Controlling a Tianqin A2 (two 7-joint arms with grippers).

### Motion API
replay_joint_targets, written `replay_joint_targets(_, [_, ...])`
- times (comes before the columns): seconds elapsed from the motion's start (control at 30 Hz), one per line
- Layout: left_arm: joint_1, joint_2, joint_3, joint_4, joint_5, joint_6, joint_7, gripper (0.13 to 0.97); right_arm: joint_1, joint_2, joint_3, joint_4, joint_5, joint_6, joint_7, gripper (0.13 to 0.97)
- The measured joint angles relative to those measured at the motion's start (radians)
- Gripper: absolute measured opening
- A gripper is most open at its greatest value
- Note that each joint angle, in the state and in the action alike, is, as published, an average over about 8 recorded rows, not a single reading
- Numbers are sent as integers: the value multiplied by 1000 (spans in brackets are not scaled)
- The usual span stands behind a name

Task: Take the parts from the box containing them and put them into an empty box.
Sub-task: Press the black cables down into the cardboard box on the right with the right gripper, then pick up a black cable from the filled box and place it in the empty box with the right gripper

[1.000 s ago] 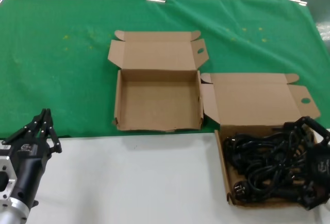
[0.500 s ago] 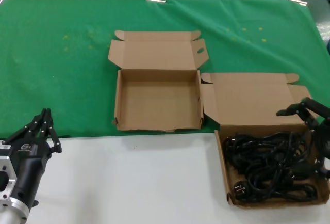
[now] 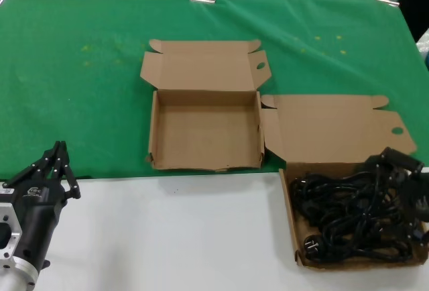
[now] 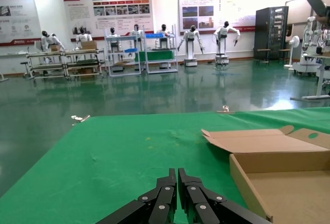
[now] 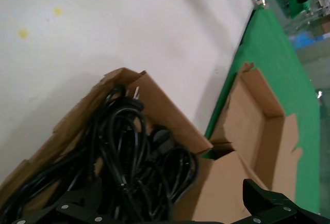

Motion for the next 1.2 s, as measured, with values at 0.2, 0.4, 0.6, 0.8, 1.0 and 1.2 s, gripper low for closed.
replay_joint_targets(0.2, [0, 0, 0, 0, 0, 0, 0, 168, -2, -15, -13, -47, -8, 5, -32, 954])
replay_joint_targets(0.4, [0, 0, 0, 0, 0, 0, 0, 168, -8, -33, -18, -79, -10, 17, -65, 911])
replay_joint_targets(0.6, [0, 0, 0, 0, 0, 0, 0, 168, 7, -53, -21, -123, -13, 28, -106, 841])
replay_joint_targets(0.8, [0, 0, 0, 0, 0, 0, 0, 168, 28, -64, -24, -165, -18, 35, -140, 780])
replay_joint_targets(1.0, [0, 0, 0, 0, 0, 0, 0, 168, 40, -68, -25, -194, -21, 38, -164, 686])
replay_joint_targets(1.2, [0, 0, 0, 0, 0, 0, 0, 168, 34, -62, -24, -194, -21, 39, -154, 566])
